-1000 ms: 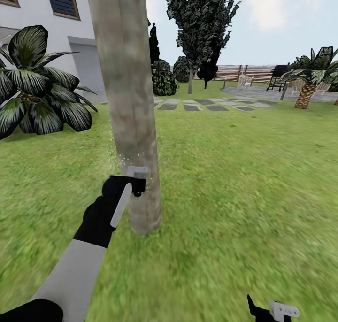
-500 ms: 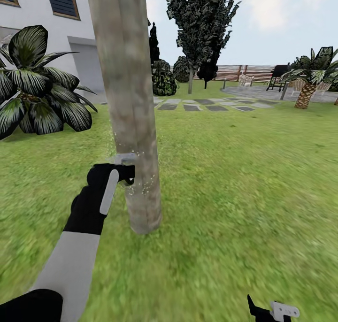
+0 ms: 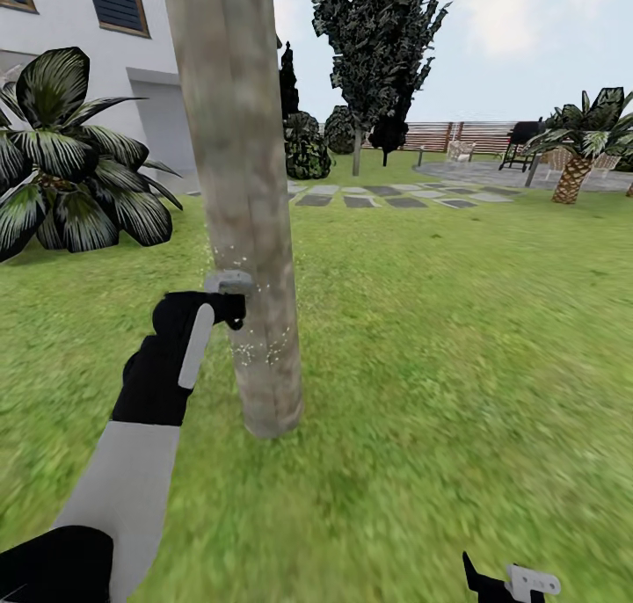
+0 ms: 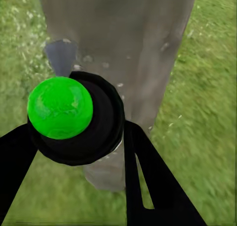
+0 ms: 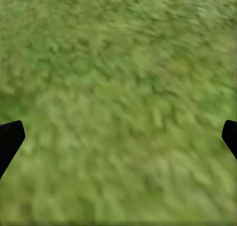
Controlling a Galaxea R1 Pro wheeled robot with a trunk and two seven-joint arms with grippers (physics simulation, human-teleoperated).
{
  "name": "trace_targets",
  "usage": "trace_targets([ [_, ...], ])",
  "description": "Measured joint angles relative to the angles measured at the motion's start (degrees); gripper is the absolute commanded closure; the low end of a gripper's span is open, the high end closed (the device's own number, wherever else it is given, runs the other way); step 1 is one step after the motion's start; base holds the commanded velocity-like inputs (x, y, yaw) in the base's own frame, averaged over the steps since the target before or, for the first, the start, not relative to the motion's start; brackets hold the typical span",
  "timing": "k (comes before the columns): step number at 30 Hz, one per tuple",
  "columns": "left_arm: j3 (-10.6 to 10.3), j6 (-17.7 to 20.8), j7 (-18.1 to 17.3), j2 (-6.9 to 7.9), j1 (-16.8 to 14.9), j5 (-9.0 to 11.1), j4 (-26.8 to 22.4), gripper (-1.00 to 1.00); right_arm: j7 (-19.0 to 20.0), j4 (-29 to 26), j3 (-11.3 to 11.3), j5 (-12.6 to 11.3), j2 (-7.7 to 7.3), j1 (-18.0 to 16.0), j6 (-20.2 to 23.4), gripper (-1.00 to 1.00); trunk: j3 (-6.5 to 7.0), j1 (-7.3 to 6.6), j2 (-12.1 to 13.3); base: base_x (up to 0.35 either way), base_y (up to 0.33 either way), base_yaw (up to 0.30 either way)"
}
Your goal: In the garden, pick up the pesticide atomizer on the floor and spray pesticide onto both trees until each tree trunk is fully covered.
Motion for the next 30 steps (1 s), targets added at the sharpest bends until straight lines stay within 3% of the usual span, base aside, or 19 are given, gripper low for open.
trace_targets([
  [7, -0.06, -1.06, 0.41, -0.11, 8.63, -0.45, 0.78, 1.00, 0.00, 0.00, 0.00, 0.05, 0.00, 0.00, -0.01, -1.00, -0.01, 0.00, 0.00, 0.000, 0.000, 0.000],
  [10, -0.08, -1.92, 0.43, -0.02, 12.14, -0.46, 0.80, 1.00, 0.00, 0.04, 0.02, 1.92, 0.06, 0.00, -0.01, -1.00, 0.00, 0.00, 0.00, 0.000, 0.000, 0.000],
  [13, -0.13, -8.29, 0.48, 0.05, 15.37, -0.60, 3.34, 1.00, 0.00, 0.09, 0.01, 4.51, 0.17, 0.00, -0.01, -1.00, -0.01, 0.00, 0.00, 0.000, 0.000, 0.000],
  [17, -0.23, -17.08, 0.59, 0.16, 16.85, -0.77, 12.29, 1.00, 0.00, 0.09, -0.02, 4.73, 0.18, 0.00, -0.01, -1.00, -0.01, 0.00, 0.00, 0.000, 0.000, 0.000],
  [22, -0.19, -24.91, 0.54, 0.21, 20.88, -1.33, 14.40, 1.00, -0.05, 0.09, -0.07, 4.75, 0.01, -0.01, -0.01, -1.00, 0.00, 0.00, -0.01, 0.049, -0.083, 0.000],
  [30, -0.49, -26.00, 0.53, 0.04, 21.30, -1.09, 15.13, 1.00, -0.09, 0.09, -0.09, 4.74, 0.00, 0.00, -0.01, -1.00, 0.00, 0.00, 0.00, 0.204, -0.217, 0.000],
])
